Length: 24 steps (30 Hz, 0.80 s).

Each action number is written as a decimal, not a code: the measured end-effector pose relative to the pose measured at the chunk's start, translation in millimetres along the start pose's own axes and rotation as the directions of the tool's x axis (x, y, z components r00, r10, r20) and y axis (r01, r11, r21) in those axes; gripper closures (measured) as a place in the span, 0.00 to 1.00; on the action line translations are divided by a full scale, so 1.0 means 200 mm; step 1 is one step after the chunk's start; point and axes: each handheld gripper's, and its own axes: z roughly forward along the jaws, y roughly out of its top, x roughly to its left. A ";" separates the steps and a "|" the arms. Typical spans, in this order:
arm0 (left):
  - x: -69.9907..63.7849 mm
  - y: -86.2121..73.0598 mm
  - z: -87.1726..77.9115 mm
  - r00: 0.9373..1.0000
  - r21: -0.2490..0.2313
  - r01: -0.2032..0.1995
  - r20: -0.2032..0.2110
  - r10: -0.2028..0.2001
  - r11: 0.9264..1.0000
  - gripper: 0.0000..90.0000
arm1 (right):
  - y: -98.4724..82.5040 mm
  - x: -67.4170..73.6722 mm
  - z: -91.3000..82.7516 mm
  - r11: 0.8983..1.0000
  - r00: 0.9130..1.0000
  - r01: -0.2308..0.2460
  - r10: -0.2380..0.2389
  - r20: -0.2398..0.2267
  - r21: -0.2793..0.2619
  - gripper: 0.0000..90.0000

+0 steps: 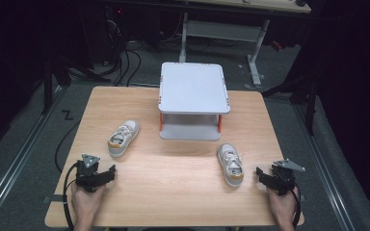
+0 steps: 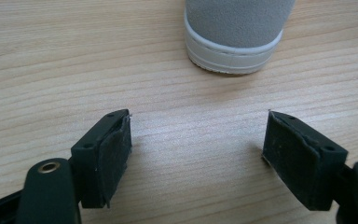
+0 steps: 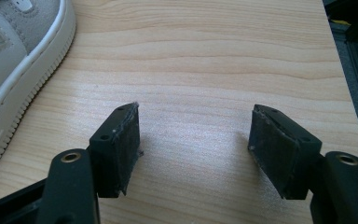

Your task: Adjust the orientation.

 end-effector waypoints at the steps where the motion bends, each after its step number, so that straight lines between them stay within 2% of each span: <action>1: 0.00 0.00 0.00 1.000 0.000 0.000 0.000 0.000 1.000 0.26 | 0.00 0.00 0.00 1.000 1.000 0.000 0.000 0.000 0.000 0.38; 7: 0.00 0.00 0.00 1.000 0.002 0.002 0.000 -0.002 1.000 0.26 | 0.00 0.00 0.00 1.000 1.000 0.003 -0.003 -0.004 0.000 0.38; 12: -0.01 0.01 0.01 1.000 0.004 -0.014 0.011 0.014 1.000 0.25 | 0.00 0.00 0.00 1.000 1.000 0.006 -0.006 -0.007 0.000 0.37; 17: -0.01 0.02 0.01 1.000 -0.001 -0.016 0.010 0.016 1.000 0.33 | 0.00 0.00 0.00 1.000 1.000 0.006 -0.006 -0.008 0.001 0.37; 19: -0.01 0.03 0.01 0.999 0.013 -0.026 0.019 0.026 1.000 0.35 | 0.00 0.00 0.00 1.000 1.000 0.007 -0.007 -0.009 0.001 0.37; 20: -0.01 0.05 0.00 0.999 0.053 -0.036 0.030 0.034 0.998 0.36 | 0.00 0.00 0.00 1.000 1.000 0.010 -0.010 -0.012 0.000 0.37; 21: -0.01 0.05 0.00 0.999 0.053 -0.036 0.030 0.034 0.998 0.38 | 0.00 0.00 0.00 1.000 1.000 0.010 -0.010 -0.012 0.000 0.37; 22: -0.01 0.06 0.00 0.998 0.073 -0.047 0.044 0.044 0.996 0.38 | 0.00 0.00 0.00 1.000 1.000 0.012 -0.012 -0.012 0.000 0.37; 24: 0.00 0.07 0.00 0.996 0.074 -0.045 0.085 0.039 0.996 0.41 | 0.00 0.00 0.00 1.000 1.000 0.013 -0.013 -0.012 0.000 0.37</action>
